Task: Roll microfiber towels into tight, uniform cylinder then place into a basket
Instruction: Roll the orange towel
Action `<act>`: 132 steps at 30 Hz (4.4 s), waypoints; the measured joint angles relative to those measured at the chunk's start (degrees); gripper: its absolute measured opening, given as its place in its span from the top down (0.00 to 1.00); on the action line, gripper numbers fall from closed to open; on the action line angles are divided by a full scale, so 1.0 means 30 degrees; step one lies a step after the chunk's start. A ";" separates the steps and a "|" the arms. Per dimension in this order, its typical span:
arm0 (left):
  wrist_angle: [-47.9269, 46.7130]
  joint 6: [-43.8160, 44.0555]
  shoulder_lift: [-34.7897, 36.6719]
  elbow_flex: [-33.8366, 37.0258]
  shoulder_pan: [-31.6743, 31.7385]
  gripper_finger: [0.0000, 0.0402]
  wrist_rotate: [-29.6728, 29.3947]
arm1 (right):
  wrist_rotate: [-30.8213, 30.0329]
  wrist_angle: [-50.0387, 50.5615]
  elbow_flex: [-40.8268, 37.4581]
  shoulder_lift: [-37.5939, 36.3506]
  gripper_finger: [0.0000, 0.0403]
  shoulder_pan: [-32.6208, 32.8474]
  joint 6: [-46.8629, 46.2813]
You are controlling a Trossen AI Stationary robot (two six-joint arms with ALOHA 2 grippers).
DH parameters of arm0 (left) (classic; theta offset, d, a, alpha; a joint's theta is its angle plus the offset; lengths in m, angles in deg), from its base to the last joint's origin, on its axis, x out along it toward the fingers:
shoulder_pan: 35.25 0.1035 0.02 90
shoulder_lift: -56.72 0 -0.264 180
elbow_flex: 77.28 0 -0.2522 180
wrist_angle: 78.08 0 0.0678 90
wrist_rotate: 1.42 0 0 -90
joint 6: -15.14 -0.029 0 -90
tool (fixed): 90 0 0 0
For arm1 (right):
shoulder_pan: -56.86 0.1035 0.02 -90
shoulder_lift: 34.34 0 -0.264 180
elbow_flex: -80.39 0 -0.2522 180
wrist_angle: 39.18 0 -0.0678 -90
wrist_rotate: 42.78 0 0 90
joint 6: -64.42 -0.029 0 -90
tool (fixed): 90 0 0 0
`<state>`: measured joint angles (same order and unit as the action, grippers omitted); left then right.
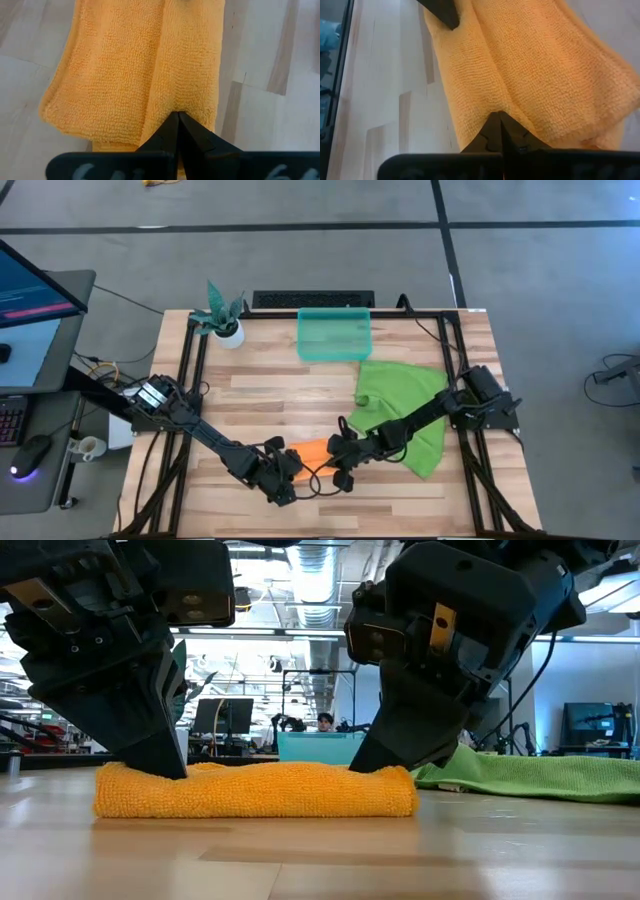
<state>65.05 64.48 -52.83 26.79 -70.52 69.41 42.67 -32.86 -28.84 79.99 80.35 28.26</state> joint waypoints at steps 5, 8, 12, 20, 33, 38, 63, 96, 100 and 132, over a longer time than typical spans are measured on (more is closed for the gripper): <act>-0.1120 0.0484 0.0440 -0.0017 -0.0022 1.00 0.0273 | -0.0008 -0.0053 -0.0006 0.0028 0.99 0.0013 -0.0289; -0.1958 0.0301 0.1321 0.0126 -0.0234 1.00 0.0219 | -0.0032 -0.0071 -0.0013 0.0028 0.99 0.0020 -0.0299; -0.3264 0.0398 0.2649 0.0214 -0.0700 1.00 -0.0660 | -0.0041 -0.0057 -0.0042 0.0028 1.00 0.0035 -0.0299; 0.1736 -0.2195 0.3322 0.0508 -0.1996 1.00 -0.7328 | -0.0237 -0.0173 -0.0071 0.0028 1.00 0.0000 -0.0299; 1.1965 -0.4863 0.3321 0.4913 -0.0345 1.00 -0.4887 | -0.0274 -0.0173 -0.0071 0.0028 1.00 -0.0002 -0.0296; 1.2358 -0.5275 0.3237 0.5176 -0.0222 1.00 -0.3866 | -0.0215 -0.0173 -0.0071 0.0028 1.00 -0.0142 -0.0291; 0.9548 0.2089 0.0629 0.4627 -0.0003 1.00 -0.3514 | 0.0065 -0.0181 -0.0079 0.0049 0.89 -0.0257 -0.1071; 0.9221 0.5486 0.0648 0.4741 0.1058 1.00 -0.1141 | -0.1208 0.3208 -0.0223 -0.5495 0.81 0.2438 0.5938; 0.9243 0.5486 0.0641 0.4741 0.1058 1.00 -0.1199 | -0.2557 0.1738 -0.0197 -0.5421 0.81 0.3484 0.7646; 0.9498 0.5486 0.0627 0.4763 0.1076 1.00 -0.1250 | -0.2743 -0.0370 0.0492 -0.1459 0.47 0.1844 1.7136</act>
<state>93.54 80.94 -50.95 41.08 -67.29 65.66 34.44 -33.97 -27.37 75.61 85.89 79.67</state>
